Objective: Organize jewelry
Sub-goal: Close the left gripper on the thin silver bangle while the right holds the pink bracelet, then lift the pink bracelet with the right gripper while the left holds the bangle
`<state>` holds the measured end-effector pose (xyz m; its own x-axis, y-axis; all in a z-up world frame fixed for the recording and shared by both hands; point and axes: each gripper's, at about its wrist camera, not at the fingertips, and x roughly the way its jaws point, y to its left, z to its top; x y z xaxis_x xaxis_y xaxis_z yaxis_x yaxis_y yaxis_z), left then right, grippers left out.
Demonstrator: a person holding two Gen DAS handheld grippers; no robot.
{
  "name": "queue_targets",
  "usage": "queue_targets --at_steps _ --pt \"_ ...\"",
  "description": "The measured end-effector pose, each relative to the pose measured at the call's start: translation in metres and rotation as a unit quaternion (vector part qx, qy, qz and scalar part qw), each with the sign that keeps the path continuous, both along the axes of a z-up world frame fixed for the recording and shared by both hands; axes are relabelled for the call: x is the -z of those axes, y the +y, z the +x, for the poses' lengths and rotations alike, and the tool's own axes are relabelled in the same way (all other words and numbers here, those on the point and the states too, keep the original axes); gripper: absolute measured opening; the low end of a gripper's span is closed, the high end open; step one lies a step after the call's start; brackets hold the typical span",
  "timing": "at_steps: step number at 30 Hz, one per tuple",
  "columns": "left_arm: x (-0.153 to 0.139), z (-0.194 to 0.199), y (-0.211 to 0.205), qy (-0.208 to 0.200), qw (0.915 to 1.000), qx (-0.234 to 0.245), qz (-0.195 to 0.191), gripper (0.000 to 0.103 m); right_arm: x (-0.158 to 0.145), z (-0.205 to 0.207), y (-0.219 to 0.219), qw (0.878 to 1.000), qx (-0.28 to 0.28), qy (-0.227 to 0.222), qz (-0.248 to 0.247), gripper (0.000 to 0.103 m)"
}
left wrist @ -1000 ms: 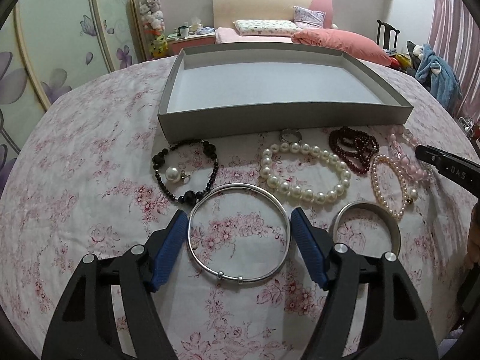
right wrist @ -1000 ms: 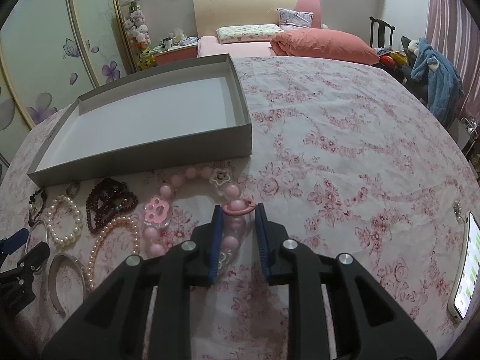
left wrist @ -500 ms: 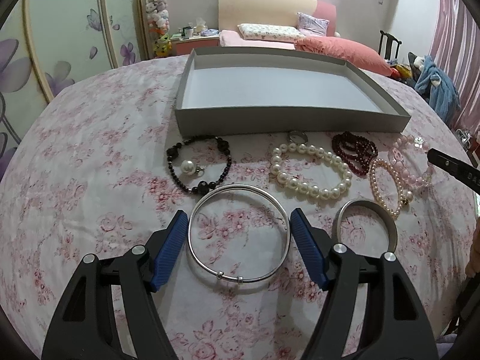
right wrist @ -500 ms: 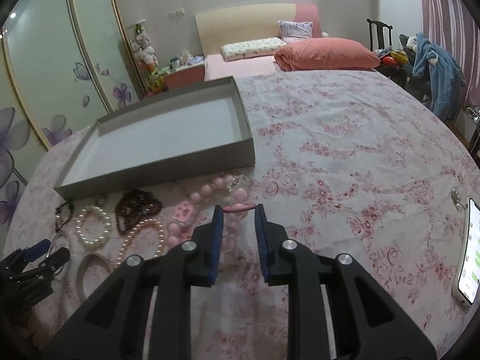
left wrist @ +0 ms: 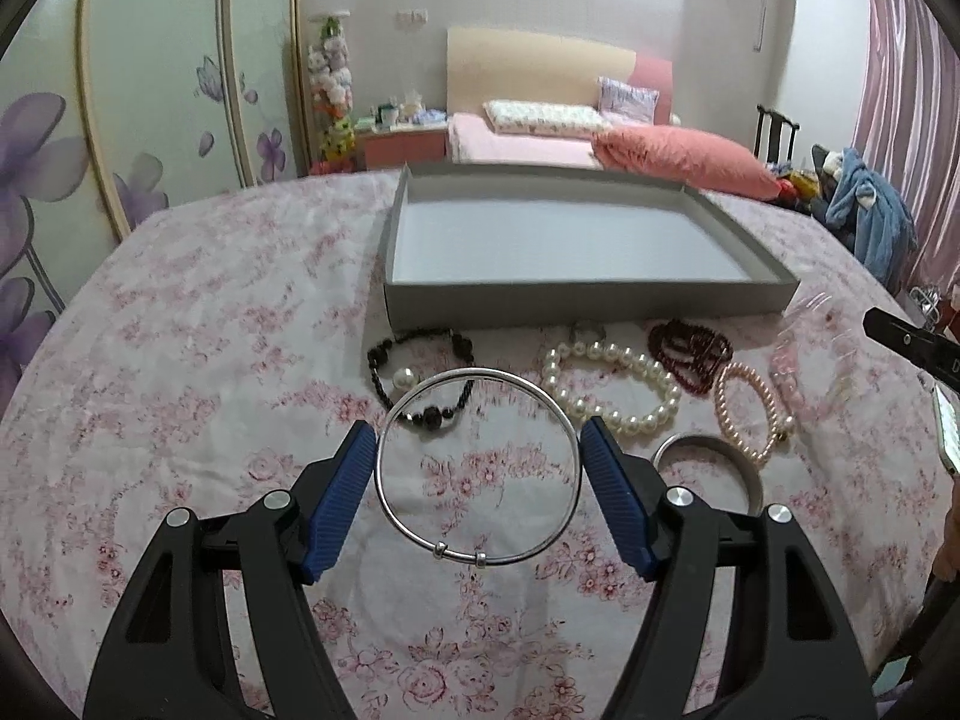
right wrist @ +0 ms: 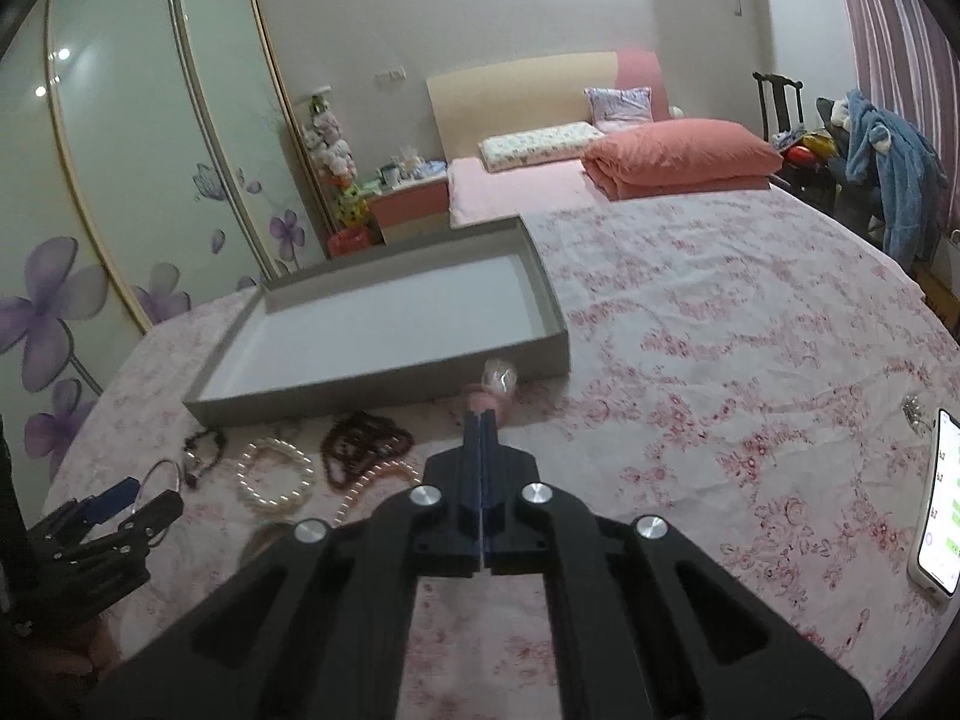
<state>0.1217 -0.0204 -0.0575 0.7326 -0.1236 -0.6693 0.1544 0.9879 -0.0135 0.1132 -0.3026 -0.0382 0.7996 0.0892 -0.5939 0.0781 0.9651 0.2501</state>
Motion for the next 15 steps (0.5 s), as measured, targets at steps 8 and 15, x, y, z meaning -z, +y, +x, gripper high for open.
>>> queue_targets --at_steps 8,15 --pt "-0.004 0.001 0.002 -0.015 0.9999 -0.003 -0.001 0.070 0.011 0.009 0.004 0.999 0.000 0.042 -0.020 0.005" --pt "-0.001 -0.002 0.006 -0.012 0.9999 -0.009 -0.005 0.070 0.040 0.035 -0.024 0.991 0.044 0.119 -0.031 0.040"
